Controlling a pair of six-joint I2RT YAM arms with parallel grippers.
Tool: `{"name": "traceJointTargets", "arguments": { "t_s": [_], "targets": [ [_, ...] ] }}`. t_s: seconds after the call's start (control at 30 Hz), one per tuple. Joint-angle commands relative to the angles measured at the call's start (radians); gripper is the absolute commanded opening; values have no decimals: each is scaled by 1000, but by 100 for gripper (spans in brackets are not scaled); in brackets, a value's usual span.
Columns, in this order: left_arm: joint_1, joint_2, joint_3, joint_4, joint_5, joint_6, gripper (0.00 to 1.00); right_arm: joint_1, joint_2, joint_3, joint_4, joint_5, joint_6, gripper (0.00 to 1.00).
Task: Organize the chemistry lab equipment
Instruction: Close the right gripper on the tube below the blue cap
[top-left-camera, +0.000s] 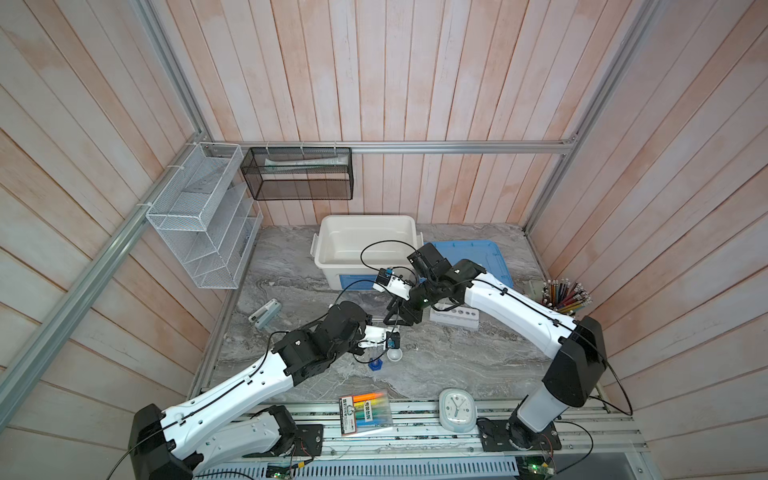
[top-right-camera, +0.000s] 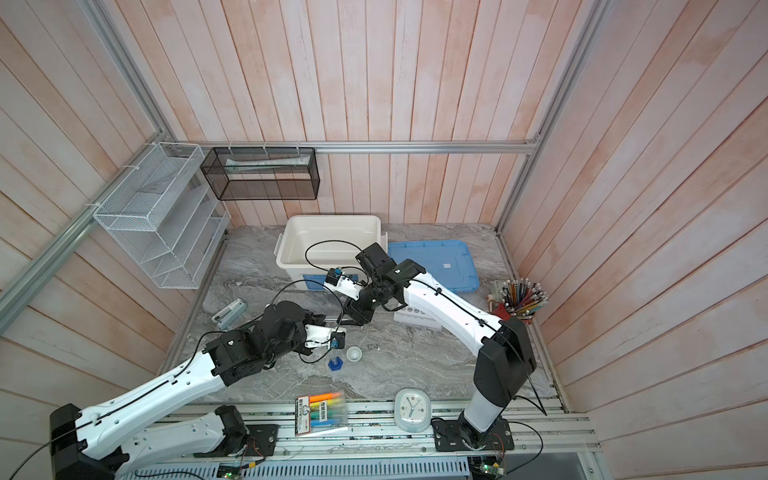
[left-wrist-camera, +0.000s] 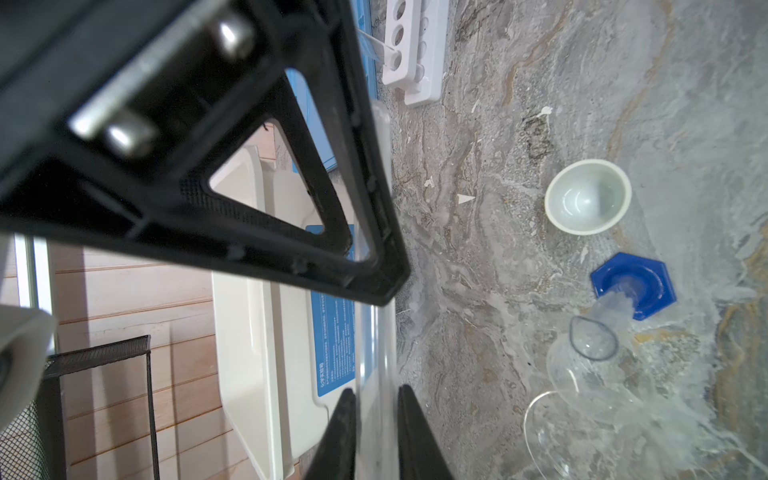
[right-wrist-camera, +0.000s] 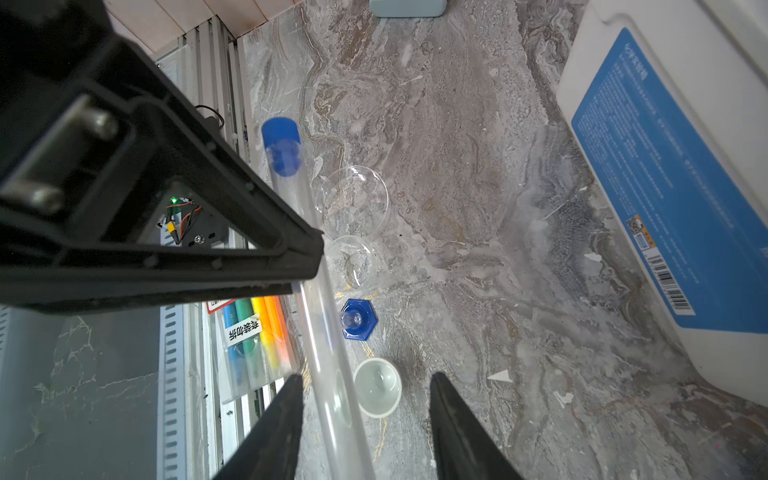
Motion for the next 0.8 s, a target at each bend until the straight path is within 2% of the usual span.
{"name": "traceJointTargets", "arguments": {
  "t_s": [0.0, 0.17, 0.53, 0.77],
  "targets": [
    [-10, -17, -17, 24, -8, 18, 19, 18, 27, 31, -25, -31, -15, 49],
    [-17, -22, -22, 30, -13, 27, 20, 30, 40, 35, -24, -44, -14, 43],
    [-24, -34, -41, 45, -22, 42, 19, 35, 45, 36, -17, -68, -9, 15],
    [-23, -37, -61, 73, -35, 48, 21, 35, 45, 25, -4, -89, -8, 5]
  ]
}}
